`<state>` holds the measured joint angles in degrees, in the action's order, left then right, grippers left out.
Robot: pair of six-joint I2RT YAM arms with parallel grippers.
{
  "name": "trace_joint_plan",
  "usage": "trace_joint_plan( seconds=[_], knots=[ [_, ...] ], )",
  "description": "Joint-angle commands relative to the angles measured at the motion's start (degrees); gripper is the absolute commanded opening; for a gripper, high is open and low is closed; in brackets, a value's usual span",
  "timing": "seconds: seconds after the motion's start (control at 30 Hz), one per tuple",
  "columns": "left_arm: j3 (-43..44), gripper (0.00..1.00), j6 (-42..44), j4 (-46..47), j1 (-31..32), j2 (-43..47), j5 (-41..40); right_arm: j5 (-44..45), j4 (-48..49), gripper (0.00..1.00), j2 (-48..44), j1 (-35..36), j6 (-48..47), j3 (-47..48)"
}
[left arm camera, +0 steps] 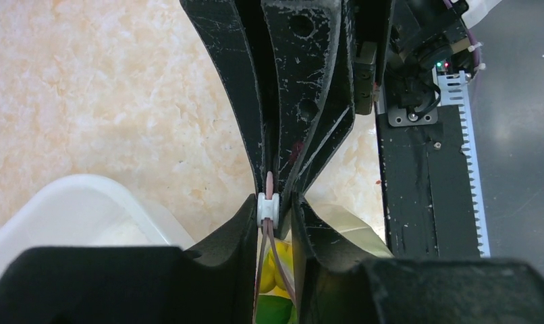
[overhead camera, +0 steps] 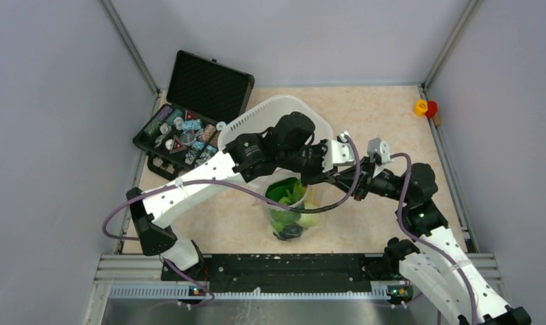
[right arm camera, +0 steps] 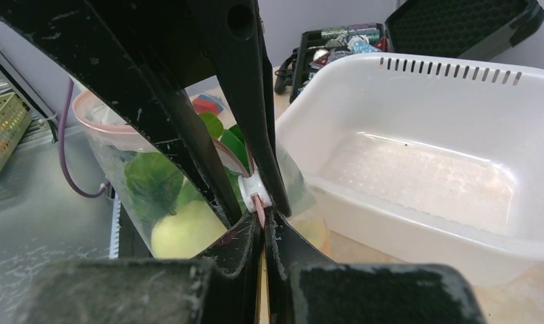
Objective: Place the food in the zip-top bag and seal the zipper
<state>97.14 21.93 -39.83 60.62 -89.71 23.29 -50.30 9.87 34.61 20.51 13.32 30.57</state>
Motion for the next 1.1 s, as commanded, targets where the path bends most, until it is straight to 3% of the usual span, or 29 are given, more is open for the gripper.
trace_joint_plan(
  seconds=[0.0, 0.1, 0.33, 0.5, 0.6, 0.73, 0.83, 1.07],
  knots=[
    [4.92, 0.23, -0.34, -1.84, -0.33, 1.32, 3.5, 0.23, 1.77, 0.0, -0.42, 0.37, 0.48, 1.51],
    [5.39, 0.18, -0.17, -2.35, -0.32, 1.12, 3.59, 0.23, 1.56, 0.0, -0.42, 0.39, 0.31, 1.51],
    [5.49, 0.23, -0.67, -1.83, -0.32, 0.83, 3.7, -0.14, 1.43, 0.0, -0.42, 0.39, 0.33, 1.6],
    [5.52, 0.1, -1.11, -1.33, -0.33, 0.59, 4.13, 0.03, 1.31, 0.0, -0.41, 0.39, 0.27, 1.6],
    [5.6, 0.08, -0.83, -1.96, -0.28, 0.38, 3.94, 0.12, 1.21, 0.0, -0.49, 0.34, 0.26, 1.64],
    [5.66, 0.26, -0.85, -2.36, -0.26, -0.14, 3.97, 0.06, 1.41, 0.0, -0.46, 0.32, 0.26, 1.6],
    [5.68, 0.28, -1.16, -1.89, -0.3, -0.53, 4.46, -0.12, 1.47, 0.0, -0.51, 0.33, 0.4, 1.69],
    [5.0, 0.0, -1.3, -1.21, -0.33, -0.13, 3.85, 0.44, 0.28, 0.0, -0.68, 0.37, -0.16, 1.87]
  ],
)
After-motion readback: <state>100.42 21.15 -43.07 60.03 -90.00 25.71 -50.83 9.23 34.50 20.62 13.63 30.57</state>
